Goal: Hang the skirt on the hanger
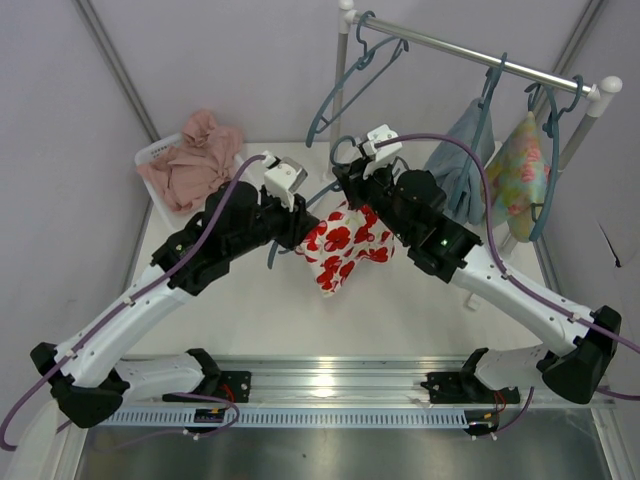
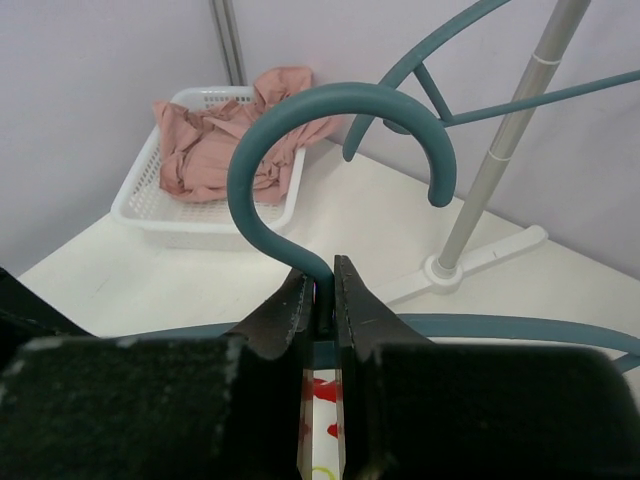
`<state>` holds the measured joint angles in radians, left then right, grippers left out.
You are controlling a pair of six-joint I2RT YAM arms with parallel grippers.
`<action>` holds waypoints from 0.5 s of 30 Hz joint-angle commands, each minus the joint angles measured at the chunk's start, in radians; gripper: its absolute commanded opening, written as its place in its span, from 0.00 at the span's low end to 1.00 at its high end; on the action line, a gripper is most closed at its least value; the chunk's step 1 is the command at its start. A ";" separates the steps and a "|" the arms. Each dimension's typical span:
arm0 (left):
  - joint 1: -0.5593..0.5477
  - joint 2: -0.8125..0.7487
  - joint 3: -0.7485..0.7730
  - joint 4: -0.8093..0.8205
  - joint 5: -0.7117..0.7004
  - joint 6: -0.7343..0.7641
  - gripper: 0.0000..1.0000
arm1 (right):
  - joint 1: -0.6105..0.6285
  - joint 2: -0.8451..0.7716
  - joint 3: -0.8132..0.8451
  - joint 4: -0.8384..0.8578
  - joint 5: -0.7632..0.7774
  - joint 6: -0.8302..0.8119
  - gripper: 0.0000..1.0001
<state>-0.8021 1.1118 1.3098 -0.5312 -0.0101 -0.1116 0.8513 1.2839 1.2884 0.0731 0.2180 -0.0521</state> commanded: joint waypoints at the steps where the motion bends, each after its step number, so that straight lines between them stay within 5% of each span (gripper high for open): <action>1: 0.014 -0.047 -0.009 0.065 0.070 0.023 0.32 | -0.017 -0.006 0.075 0.100 -0.028 0.023 0.00; 15: 0.034 -0.060 -0.076 0.168 0.124 0.004 0.02 | -0.049 0.003 0.107 0.073 -0.083 0.037 0.00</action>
<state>-0.7689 1.0473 1.2381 -0.4229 0.0769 -0.0971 0.8085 1.2919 1.3209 0.0689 0.1387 -0.0196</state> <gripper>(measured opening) 0.175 0.098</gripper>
